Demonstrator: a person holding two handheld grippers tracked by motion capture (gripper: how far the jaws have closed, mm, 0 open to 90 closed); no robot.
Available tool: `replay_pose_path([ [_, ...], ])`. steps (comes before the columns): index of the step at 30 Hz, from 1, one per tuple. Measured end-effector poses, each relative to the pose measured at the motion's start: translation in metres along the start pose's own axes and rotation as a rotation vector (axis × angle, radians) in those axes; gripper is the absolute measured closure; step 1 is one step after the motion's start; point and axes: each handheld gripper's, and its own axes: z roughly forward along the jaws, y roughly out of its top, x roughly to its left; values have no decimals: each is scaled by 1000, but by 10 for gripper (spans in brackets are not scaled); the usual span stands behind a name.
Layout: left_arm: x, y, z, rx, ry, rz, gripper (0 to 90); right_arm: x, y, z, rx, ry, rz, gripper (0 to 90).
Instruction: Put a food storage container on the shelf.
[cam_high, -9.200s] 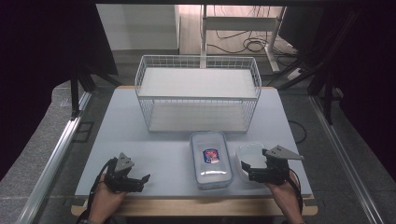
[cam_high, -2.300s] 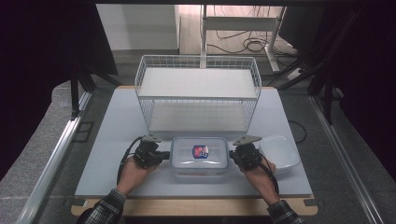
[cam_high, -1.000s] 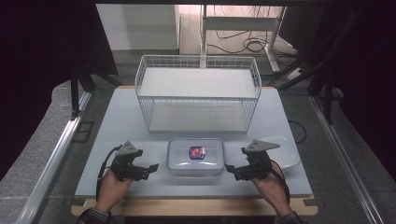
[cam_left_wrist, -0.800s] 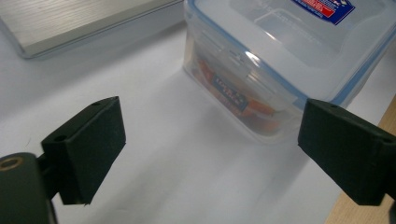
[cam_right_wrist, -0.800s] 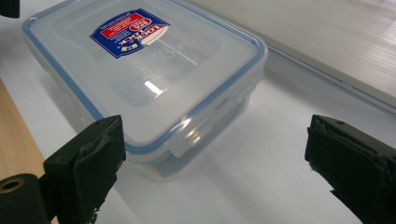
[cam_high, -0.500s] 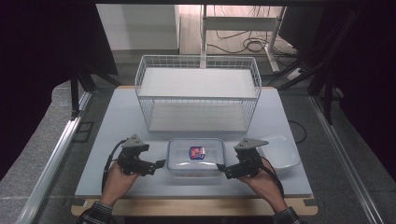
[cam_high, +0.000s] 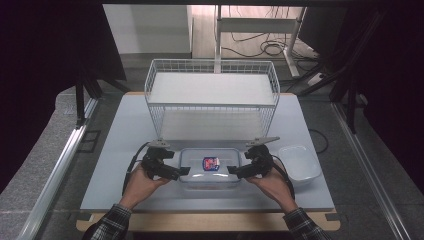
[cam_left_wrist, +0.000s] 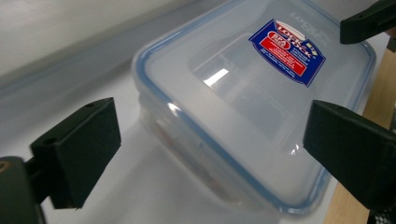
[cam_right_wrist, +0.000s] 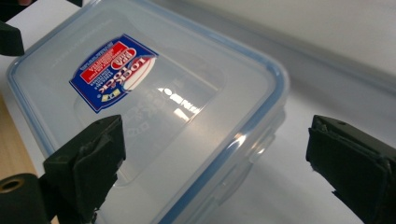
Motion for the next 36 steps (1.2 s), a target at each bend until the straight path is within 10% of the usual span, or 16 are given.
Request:
replay_pose_path([
  [12, 16, -9, 23, 78, -214, -133, 0, -8, -6, 13, 87, 188, 139, 42],
  [24, 10, -23, -9, 4, -230, -172, 361, -18, -19, -14, 24, 261, 232, 379],
  [36, 3, -34, -19, -64, -233, -196, 498, -8, -32, -28, -40, 253, 231, 450],
])
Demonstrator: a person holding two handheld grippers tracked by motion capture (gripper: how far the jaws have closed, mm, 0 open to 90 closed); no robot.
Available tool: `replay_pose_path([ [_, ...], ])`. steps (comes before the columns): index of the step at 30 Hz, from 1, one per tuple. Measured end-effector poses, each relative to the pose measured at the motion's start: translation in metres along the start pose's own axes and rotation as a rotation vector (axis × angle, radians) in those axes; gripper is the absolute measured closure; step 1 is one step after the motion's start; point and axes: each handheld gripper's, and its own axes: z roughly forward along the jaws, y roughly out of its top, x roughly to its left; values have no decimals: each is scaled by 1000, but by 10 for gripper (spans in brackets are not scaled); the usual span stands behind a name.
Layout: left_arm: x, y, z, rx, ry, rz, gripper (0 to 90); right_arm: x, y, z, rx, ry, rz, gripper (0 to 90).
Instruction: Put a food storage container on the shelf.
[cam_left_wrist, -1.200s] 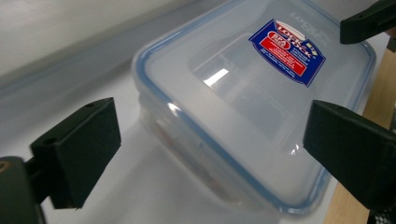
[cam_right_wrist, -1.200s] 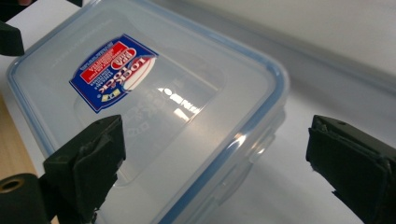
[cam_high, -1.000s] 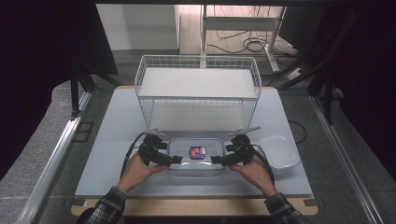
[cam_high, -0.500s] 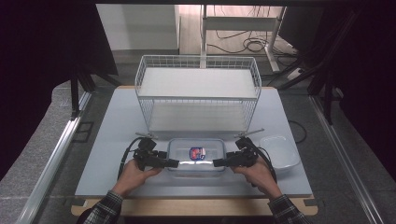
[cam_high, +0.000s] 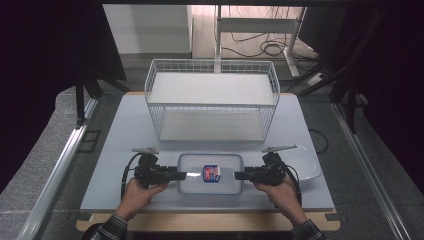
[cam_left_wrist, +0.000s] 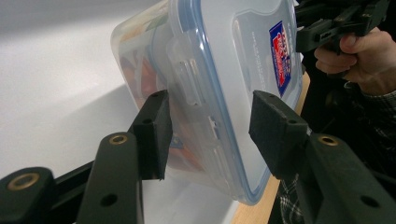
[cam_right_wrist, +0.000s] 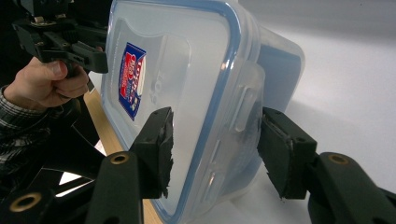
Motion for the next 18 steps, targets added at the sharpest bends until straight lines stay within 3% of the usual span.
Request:
replay_pose_path([
  [2, 0, -1, 0, -4, 1, -1, 498, 1, -1, 3, 21, -2, 2, 428],
  [8, -5, -4, -2, -15, 13, -1, 513, 7, -4, 0, 8, -26, 4, 458],
  [13, -5, -4, -3, -39, 8, -39, 537, 9, -5, -2, -14, -30, 25, 482],
  [18, -7, -3, -5, -43, 31, -21, 541, 13, -7, -3, -45, -37, 12, 500],
])
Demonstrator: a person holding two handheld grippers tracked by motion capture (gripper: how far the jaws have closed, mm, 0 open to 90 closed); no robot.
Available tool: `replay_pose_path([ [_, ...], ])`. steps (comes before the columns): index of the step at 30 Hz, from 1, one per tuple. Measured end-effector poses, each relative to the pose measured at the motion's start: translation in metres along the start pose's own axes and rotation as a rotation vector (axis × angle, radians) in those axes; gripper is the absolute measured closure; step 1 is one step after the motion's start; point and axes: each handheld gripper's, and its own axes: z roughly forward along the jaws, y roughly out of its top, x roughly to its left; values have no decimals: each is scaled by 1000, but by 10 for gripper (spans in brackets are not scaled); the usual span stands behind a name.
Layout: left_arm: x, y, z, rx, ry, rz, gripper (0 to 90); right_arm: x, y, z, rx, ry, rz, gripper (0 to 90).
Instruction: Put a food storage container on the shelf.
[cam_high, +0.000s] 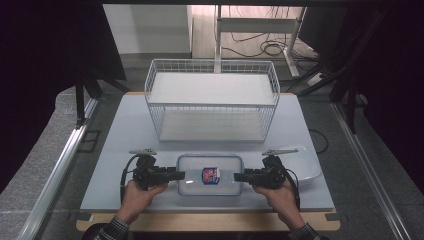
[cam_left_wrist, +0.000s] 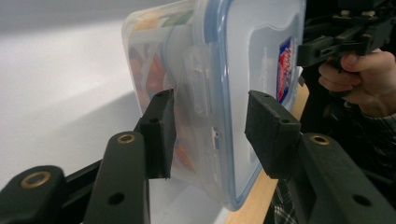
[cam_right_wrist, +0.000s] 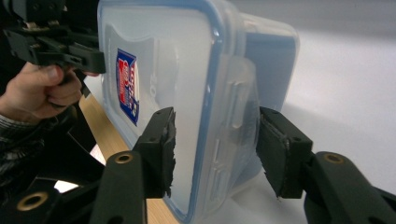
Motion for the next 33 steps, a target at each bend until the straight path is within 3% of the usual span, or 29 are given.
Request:
replay_pose_path([
  [3, 0, 1, -1, -9, 7, 12, 535, 6, 1, -1, -13, -26, -43, 500],
  [12, -8, 16, -14, -45, 11, 72, 542, 14, 12, -7, -68, -18, -98, 499],
  [19, -14, 28, -21, -54, 17, 95, 542, 19, 21, -12, -89, -16, -114, 499],
  [33, -26, 75, -32, -107, 12, 144, 540, 30, 66, -37, -167, -34, -173, 501],
])
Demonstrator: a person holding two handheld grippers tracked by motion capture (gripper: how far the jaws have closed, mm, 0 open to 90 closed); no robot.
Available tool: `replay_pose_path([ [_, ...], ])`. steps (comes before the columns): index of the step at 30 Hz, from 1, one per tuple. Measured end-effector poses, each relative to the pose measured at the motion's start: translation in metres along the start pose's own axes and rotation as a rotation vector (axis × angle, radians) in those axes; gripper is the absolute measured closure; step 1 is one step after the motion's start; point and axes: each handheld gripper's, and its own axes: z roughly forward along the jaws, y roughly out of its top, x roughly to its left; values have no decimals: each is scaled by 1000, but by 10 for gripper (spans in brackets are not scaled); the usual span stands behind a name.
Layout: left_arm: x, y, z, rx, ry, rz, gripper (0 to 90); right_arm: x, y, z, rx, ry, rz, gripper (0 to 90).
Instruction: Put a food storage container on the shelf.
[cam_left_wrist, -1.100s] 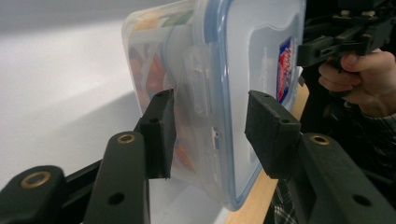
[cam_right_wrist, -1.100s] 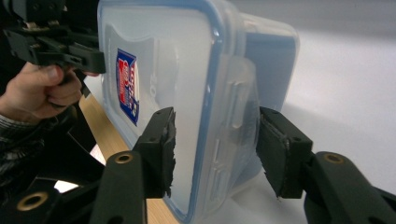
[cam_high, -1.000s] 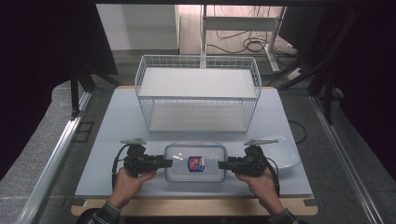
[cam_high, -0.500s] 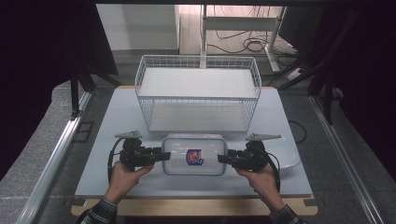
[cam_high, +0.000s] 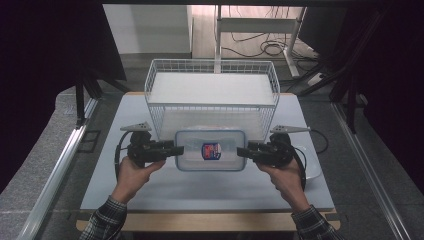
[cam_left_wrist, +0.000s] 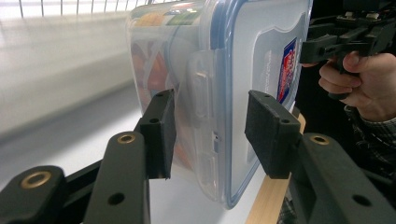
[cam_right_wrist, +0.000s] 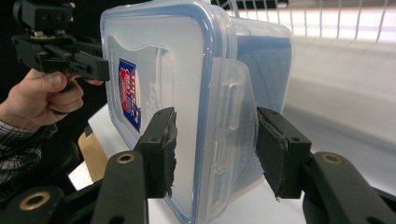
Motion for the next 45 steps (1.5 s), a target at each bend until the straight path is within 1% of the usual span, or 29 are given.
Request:
replay_pose_path([
  [2, 1, 9, 0, 1, -2, 6, 540, -1, 8, -2, -10, -2, -1, 501],
  [6, 3, 28, -1, -2, 12, 31, 540, -4, 20, -2, -21, -4, -2, 501],
  [10, 6, 46, -2, -16, 13, 41, 536, -6, 35, -2, -41, -11, -9, 502],
  [19, 7, 85, -7, -45, 6, 71, 534, -5, 76, -10, -78, -31, -51, 502],
  [22, 7, 100, -10, -49, 13, 83, 535, -6, 90, -12, -87, -31, -62, 501],
  [26, 8, 115, -12, -60, 20, 89, 534, -8, 104, -13, -98, -29, -68, 501],
  [29, 10, 123, -11, -66, 24, 86, 534, -12, 114, -13, -106, -26, -68, 500],
  [34, 17, 133, -7, -73, 31, 81, 533, -19, 128, -8, -106, -33, -61, 493],
  [37, 21, 139, -5, -73, 35, 70, 532, -23, 134, -4, -106, -42, -60, 488],
  [41, 27, 146, -5, -75, 37, 58, 532, -30, 141, 1, -110, -38, -46, 486],
  [43, 28, 149, -4, -75, 48, 59, 531, -33, 145, 3, -117, -36, -44, 485],
  [45, 31, 151, -3, -78, 46, 43, 530, -35, 147, 4, -114, -35, -36, 484],
])
